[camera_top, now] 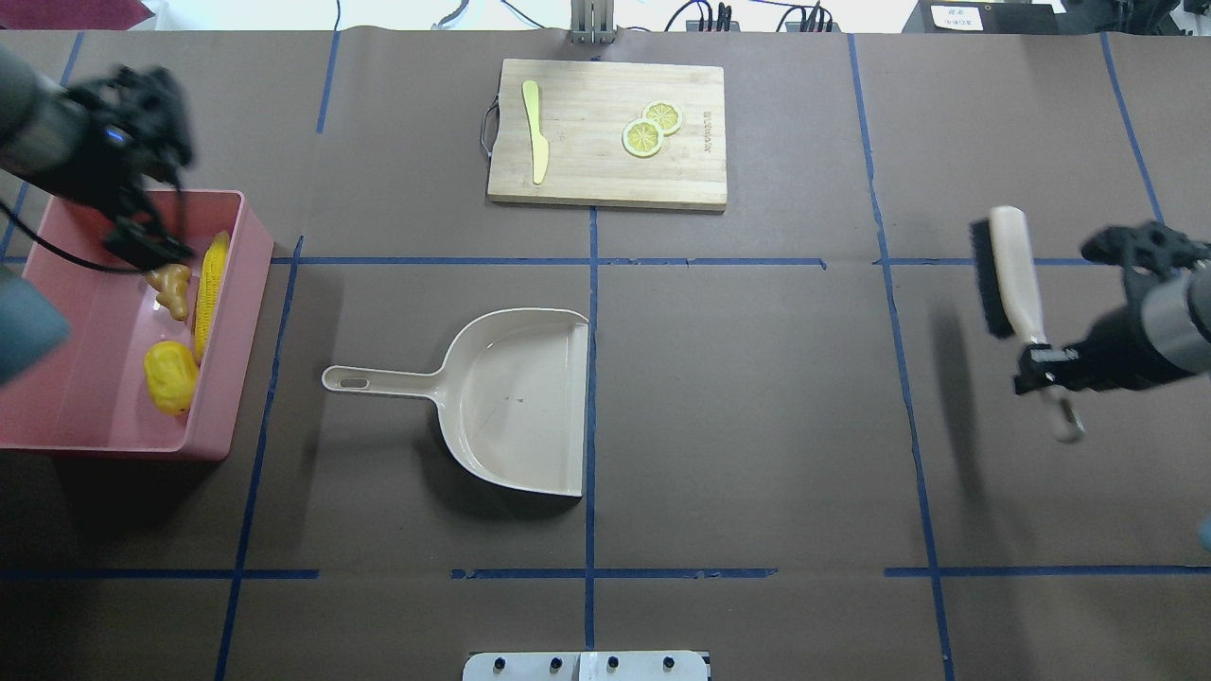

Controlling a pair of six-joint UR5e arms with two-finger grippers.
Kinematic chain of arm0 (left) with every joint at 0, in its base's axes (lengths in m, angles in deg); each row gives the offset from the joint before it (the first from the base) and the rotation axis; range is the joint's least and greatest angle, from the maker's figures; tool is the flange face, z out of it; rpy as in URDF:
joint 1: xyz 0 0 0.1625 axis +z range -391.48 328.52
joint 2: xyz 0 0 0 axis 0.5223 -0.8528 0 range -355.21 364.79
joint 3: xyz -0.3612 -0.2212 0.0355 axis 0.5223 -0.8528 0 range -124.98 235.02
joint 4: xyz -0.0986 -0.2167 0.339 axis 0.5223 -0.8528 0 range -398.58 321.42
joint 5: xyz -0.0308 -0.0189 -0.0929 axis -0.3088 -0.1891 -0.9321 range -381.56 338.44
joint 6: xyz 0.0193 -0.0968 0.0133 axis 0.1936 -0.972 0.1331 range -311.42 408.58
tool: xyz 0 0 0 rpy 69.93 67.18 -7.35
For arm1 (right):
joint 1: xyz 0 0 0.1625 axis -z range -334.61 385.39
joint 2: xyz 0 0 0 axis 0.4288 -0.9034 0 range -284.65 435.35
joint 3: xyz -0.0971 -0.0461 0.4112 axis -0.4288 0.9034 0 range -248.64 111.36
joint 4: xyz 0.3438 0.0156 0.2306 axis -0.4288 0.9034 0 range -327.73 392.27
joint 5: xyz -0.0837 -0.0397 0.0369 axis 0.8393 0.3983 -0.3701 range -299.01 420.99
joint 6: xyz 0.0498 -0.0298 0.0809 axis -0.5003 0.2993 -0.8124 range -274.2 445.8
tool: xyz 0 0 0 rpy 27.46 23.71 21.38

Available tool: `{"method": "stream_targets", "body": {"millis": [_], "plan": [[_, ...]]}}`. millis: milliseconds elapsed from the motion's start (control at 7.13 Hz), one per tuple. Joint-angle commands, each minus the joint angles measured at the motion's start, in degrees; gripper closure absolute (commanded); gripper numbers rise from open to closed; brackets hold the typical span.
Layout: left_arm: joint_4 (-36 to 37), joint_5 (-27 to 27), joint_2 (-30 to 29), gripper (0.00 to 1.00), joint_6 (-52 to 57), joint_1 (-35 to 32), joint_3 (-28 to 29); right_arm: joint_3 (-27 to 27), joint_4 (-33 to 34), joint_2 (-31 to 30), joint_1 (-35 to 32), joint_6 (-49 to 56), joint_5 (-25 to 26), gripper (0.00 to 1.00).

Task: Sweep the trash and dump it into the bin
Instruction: 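Release the dustpan with the left gripper while the right gripper lowers the brush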

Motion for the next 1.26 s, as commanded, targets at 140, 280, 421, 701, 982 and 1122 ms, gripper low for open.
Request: {"method": "stream_targets", "body": {"millis": [140, 280, 421, 701, 982, 1122], "plan": [[-0.30, -6.90, 3.15, 0.01, -4.99, -12.94, 7.80, 8.63, -21.43, -11.28, -0.02, -0.72, -0.70, 0.93], [-0.13, -7.00, 3.15, 0.01, -5.08, -12.95, 7.12, 9.34, -21.27, -10.94, 0.24, -0.63, -0.70, 0.88], [-0.21, -7.00, 3.15, 0.01, -5.17, -12.95, 7.02, 10.82, -21.09, -10.76, 0.24, -0.19, -2.18, 0.88], [-0.65, -7.00, 3.15, 0.01, -5.26, -12.86, 7.46, 11.63, -21.62, -10.67, 0.24, 0.16, -4.56, 0.82], [-0.83, -7.00, 2.89, 0.01, -5.17, -12.86, 7.81, 12.07, -21.62, -10.67, 0.85, 0.34, -4.56, 0.68], [-0.83, -7.00, 2.80, 0.01, -5.17, -12.86, 7.90, 12.16, -21.62, -10.67, 0.86, 0.25, -4.56, 0.52]]}}
